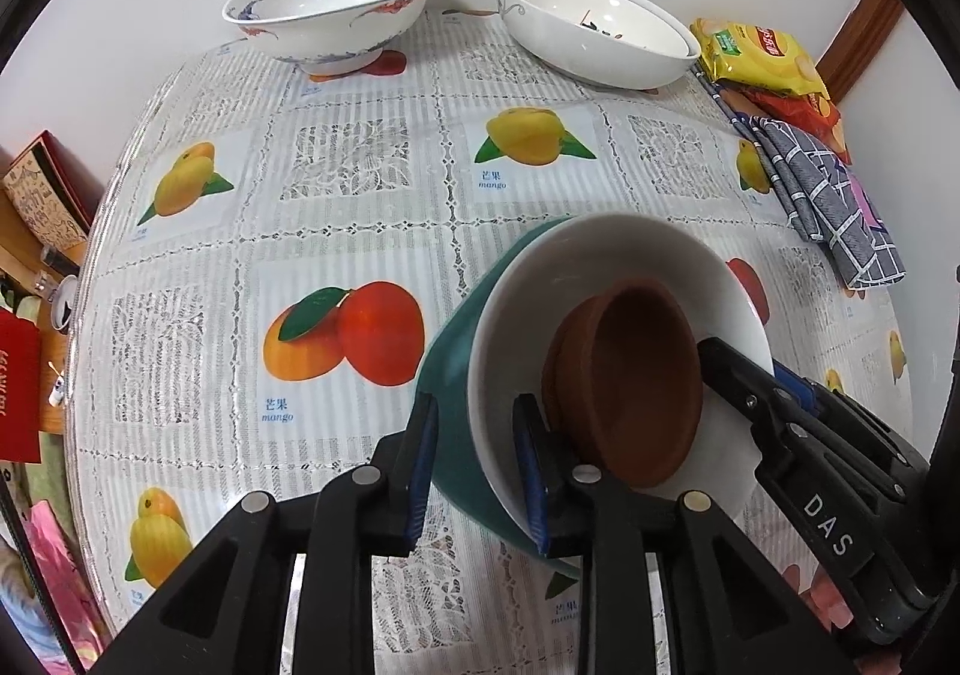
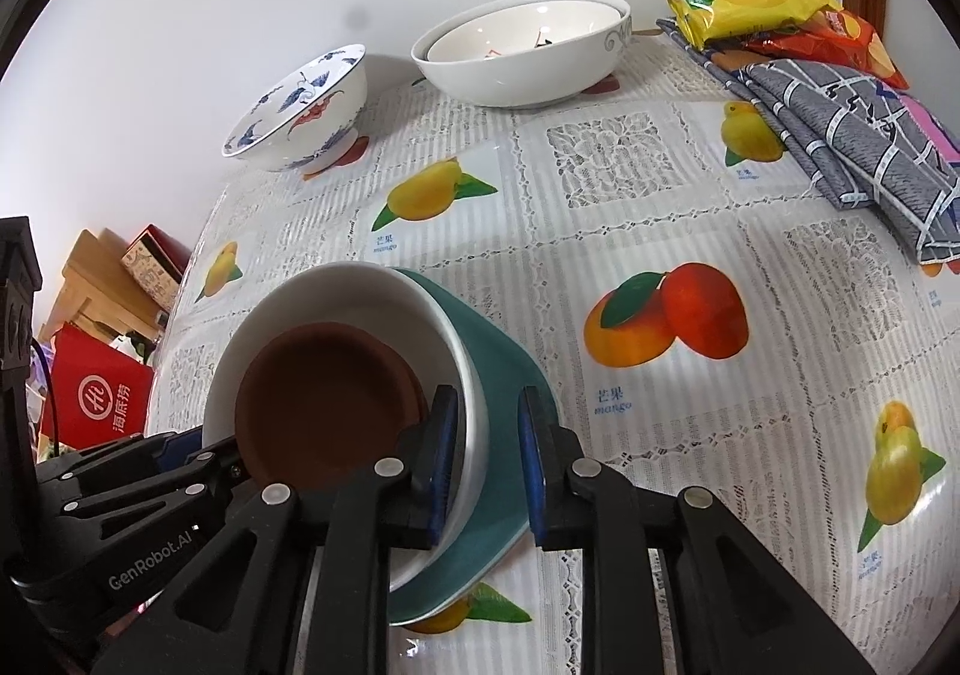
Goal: Organize plates and bowls
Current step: 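Lower the white bowl with both tools onto the blue plate, then open both tools to release the white bowl rim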
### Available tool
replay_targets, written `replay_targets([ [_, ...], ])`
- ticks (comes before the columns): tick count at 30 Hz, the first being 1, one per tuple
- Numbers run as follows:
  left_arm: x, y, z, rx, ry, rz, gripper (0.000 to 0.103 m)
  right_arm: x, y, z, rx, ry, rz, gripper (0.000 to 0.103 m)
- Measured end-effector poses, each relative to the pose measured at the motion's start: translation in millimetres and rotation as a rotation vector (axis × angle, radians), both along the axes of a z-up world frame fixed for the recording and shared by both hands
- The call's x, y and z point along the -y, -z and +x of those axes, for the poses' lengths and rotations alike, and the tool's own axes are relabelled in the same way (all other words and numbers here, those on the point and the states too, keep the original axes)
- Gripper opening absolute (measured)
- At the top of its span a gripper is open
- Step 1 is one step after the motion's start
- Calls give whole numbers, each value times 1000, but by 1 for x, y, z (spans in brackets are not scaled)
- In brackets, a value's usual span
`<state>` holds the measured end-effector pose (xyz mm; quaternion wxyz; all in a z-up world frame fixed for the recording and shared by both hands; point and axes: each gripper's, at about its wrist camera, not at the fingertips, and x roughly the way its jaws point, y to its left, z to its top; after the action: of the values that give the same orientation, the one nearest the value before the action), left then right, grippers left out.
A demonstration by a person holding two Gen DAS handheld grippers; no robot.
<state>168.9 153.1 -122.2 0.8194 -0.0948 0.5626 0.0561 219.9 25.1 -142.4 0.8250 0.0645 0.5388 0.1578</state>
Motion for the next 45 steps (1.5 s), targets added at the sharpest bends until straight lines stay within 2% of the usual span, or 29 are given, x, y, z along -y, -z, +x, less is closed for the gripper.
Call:
replay_targets([
  [6, 1, -10, -6, 15, 3, 24, 38, 1, -5, -5, 7, -9, -4, 21],
  [10, 2, -16, -12, 22, -1, 45, 39, 2, -8, -10, 10, -17, -9, 22],
  [19, 11, -44, -41, 116, 0, 117, 43, 18, -29, -40, 59, -26, -18, 37],
  [22, 21, -54, -51, 152, 16, 122, 48, 27, -47, -59, 124, -7, -100, 38],
  [25, 33, -65, -65, 192, 21, 127, 53, 39, -64, -79, 184, 12, -162, 44],
  [28, 46, -73, -79, 229, 23, 153, 70, 53, -80, -99, 220, 35, -231, 52],
  [29, 52, -77, -84, 248, 25, 169, 74, 57, -82, -103, 220, 40, -246, 53],
  [34, 74, -89, -110, 289, 37, 178, 79, 91, -106, -138, 230, 120, -237, 54],
  [38, 86, -100, -133, 323, 37, 169, 86, 110, -125, -170, 267, 170, -222, 82],
  [40, 90, -106, -143, 343, 31, 173, 89, 115, -132, -183, 286, 176, -226, 90],
  [45, 105, -118, -165, 393, 28, 230, 94, 123, -149, -211, 304, 200, -236, 95],
])
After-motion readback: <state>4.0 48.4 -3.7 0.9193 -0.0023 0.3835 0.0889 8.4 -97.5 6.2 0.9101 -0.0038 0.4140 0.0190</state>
